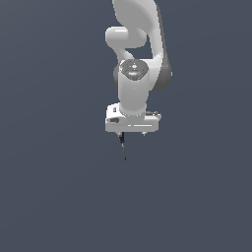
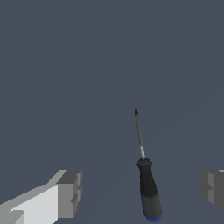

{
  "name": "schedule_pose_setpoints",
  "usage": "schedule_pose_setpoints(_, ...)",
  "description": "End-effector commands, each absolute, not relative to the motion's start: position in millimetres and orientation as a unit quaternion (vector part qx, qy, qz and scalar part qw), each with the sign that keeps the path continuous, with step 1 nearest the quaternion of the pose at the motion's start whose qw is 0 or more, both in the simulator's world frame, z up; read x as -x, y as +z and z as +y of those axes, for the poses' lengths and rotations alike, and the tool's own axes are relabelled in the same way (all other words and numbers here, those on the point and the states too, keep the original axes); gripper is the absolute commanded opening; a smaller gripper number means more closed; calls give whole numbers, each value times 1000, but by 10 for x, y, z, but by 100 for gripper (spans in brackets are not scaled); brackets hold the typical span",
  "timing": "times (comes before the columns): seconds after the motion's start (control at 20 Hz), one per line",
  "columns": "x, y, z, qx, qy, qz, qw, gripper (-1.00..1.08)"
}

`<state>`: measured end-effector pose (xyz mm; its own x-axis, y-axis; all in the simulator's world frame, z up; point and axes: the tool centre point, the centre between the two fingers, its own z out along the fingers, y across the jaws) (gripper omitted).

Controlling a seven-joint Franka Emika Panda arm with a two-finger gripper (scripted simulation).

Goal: Pick up the object and move it to a goal position.

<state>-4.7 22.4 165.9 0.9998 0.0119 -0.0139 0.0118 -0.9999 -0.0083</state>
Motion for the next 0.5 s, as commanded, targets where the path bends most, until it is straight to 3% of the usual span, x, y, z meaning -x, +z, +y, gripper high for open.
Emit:
schedule_pose_setpoints(0.0, 47, 1659, 224, 1000, 7, -6, 4, 100)
schedule_pose_setpoints(0.45, 65, 1686, 61, 1000, 7, 4, -8, 100)
